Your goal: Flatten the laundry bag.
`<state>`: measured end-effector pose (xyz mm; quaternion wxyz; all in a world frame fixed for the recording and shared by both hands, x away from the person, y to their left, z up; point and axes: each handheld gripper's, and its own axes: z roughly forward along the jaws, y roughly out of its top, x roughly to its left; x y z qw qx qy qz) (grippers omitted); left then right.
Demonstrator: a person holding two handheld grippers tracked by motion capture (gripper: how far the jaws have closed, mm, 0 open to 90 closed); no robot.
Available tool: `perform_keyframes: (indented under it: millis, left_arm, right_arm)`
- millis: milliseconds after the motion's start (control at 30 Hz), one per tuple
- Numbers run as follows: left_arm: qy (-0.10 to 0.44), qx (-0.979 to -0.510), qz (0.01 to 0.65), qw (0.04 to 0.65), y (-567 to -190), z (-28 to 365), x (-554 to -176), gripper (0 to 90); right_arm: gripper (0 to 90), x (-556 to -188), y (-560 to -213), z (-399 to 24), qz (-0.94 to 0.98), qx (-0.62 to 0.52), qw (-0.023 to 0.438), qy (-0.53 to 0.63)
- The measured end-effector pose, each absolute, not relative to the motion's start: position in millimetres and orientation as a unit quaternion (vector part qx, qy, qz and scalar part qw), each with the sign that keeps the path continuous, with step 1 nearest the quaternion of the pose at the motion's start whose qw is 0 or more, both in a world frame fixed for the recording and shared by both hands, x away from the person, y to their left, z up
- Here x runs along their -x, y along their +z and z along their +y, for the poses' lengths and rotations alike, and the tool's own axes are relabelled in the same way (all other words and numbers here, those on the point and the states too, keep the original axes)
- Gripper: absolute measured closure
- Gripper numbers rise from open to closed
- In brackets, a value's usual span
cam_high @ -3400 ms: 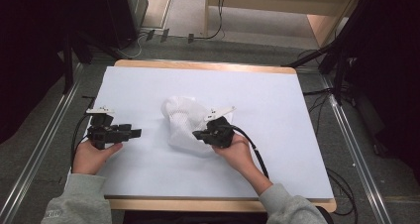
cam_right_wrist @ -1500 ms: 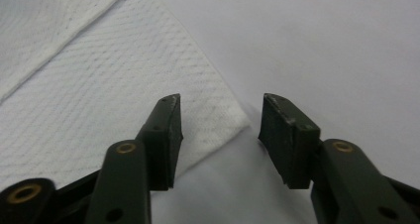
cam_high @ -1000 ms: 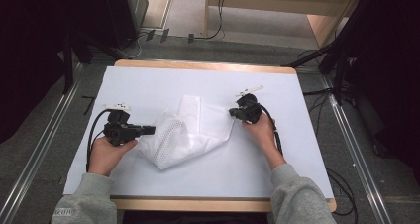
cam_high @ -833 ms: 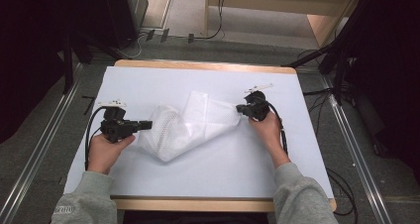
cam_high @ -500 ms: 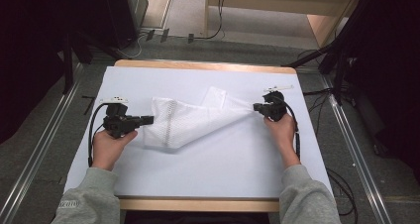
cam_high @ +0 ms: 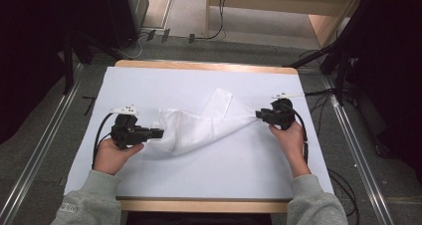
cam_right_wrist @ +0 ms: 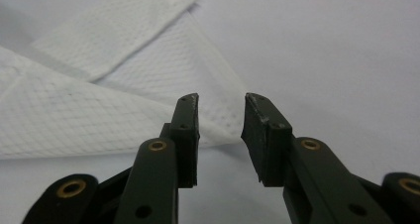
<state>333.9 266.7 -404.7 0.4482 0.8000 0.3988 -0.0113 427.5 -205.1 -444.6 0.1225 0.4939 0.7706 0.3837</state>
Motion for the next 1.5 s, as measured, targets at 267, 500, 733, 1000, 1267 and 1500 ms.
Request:
perform_keyframes:
  millis: [267,500,733,1000,1267,1500]
  left_arm:
    - [-0.031,-0.814,0.377,0.441,-408,257,-319,86.6]
    - [-0.045,-0.825,0.372,0.423,-417,253,-307,86.0]
    - [-0.055,-0.825,0.375,0.419,-425,252,-296,85.9]
    - [-0.051,-0.824,0.379,0.418,-428,256,-289,78.2]
    - [-0.047,-0.811,0.394,0.430,-419,270,-291,64.0]
    - [-0.045,-0.803,0.385,0.452,-409,276,-293,59.1]
  right_arm:
    - [78.4,-418,-437,-191,0.779,-0.469,0.114,0.399]
    - [89.3,-423,-438,-171,0.795,-0.456,0.099,0.388]
    - [90.0,-437,-443,-151,0.803,-0.445,0.086,0.386]
    - [90.0,-448,-457,-127,0.824,-0.428,0.061,0.368]
    - [90.0,-438,-465,-116,0.847,-0.406,0.045,0.339]
    - [90.0,-419,-463,-120,0.857,-0.391,0.039,0.332]
